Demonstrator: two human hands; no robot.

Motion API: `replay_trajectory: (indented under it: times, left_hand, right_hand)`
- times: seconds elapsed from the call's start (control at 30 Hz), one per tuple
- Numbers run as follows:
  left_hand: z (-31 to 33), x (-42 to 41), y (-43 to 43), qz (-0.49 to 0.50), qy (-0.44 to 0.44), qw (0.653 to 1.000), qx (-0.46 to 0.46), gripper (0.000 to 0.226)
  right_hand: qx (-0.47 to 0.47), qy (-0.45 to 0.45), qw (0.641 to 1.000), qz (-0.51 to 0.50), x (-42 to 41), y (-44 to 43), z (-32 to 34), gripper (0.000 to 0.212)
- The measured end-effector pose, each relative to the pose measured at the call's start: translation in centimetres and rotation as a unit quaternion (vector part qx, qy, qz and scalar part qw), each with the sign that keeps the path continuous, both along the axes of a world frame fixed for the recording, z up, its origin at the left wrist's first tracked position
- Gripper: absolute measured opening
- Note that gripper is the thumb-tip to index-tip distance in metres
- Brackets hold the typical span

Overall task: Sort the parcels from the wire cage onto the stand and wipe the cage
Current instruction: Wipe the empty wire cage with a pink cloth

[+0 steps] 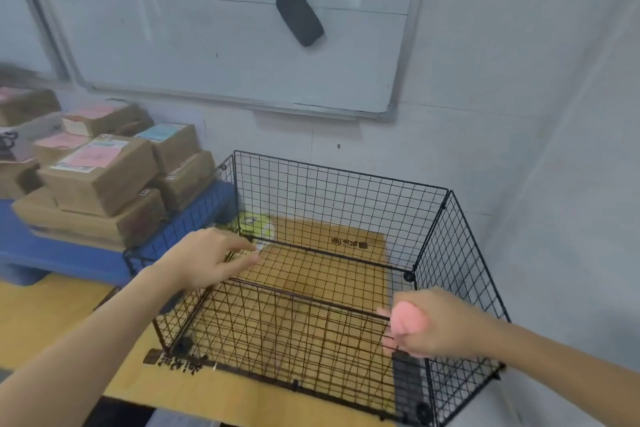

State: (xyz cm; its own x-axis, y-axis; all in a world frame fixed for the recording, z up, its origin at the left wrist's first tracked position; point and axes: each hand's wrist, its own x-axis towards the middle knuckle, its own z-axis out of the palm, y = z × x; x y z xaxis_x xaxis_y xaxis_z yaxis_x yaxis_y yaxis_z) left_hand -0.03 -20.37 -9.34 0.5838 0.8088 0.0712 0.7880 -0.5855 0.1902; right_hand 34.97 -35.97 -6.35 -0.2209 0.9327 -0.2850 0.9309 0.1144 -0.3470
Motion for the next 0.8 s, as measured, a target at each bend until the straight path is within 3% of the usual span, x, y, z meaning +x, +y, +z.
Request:
replay_trajectory:
  times: [0.23, 0.33, 0.4, 0.57, 0.7, 0.8]
  left_hand:
    - [-0.4, 0.1, 2.8, 0.065, -0.002, 0.996, 0.055, 0.085]
    - [-0.8, 0.7, 3.9, 0.147, -0.022, 0.986, 0.077, 0.073]
    - [-0.9, 1.4, 4.2, 0.226, -0.036, 0.972, 0.046, 0.064]
    - [0.5, 4.8, 2.3, 0.313, -0.040, 0.945, -0.086, 0.096]
    - [0.2, 5.2, 0.6, 0.357, -0.182, 0.905, -0.144, 0.108]
    - [-0.2, 4.9, -0.6, 0.348, -0.219, 0.890, -0.196, 0.113]
  right_hand:
    - [-0.013, 0.025, 0.999, -0.028, -2.9, -1.0, -0.4, 0.013]
    - [-0.007, 0.049, 0.997, -0.054, -5.1, -1.3, -0.9, 0.015]
    - [0.003, 0.071, 0.994, -0.082, -7.1, -1.3, -1.4, 0.018]
    - [0.055, 0.111, 0.986, -0.111, -13.5, -0.6, -2.0, 0.025]
    - [0.059, 0.099, 0.990, -0.081, -16.6, 0.0, -1.3, 0.035]
    - [0.033, 0.093, 0.993, -0.067, -16.1, -0.3, -0.9, 0.040]
